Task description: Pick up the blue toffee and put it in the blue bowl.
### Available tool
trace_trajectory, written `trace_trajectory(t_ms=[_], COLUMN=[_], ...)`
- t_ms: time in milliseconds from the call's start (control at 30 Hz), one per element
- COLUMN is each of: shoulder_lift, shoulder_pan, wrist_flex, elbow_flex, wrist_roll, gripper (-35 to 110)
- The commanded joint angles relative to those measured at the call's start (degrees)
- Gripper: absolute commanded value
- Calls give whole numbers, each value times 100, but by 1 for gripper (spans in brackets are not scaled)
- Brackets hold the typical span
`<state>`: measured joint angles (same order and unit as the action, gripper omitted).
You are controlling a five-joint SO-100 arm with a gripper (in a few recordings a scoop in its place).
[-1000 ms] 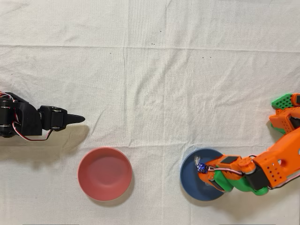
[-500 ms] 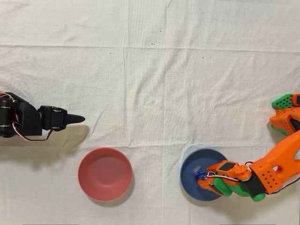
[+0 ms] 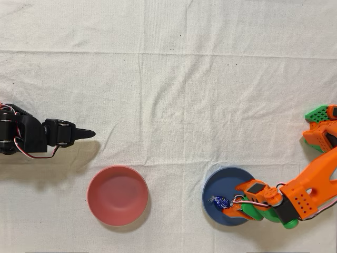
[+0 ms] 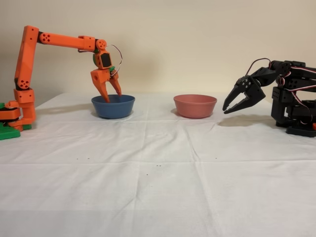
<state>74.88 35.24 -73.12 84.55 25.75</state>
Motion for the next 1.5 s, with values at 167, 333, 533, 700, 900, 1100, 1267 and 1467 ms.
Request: trace_trajectory(t_ms=[167, 333, 533, 700, 900, 1100, 1267, 1467], shoulder_lift=[1564, 2364, 3595, 5071, 6961, 8156, 9193, 9800], shoulder_pan=[-536, -1134, -1749, -2408, -3059, -3085, -3270, -3445], wrist_flex=[-782, -1362, -1978, -1178, 492, 1178, 1626, 1872], elbow_flex=[-352, -352, -70, 1230, 3305, 4588, 5678, 6583], wrist_roll=[396, 571, 149, 308, 703, 18, -510, -1371], gripper=[15, 2, 0, 0, 0, 0, 0, 0])
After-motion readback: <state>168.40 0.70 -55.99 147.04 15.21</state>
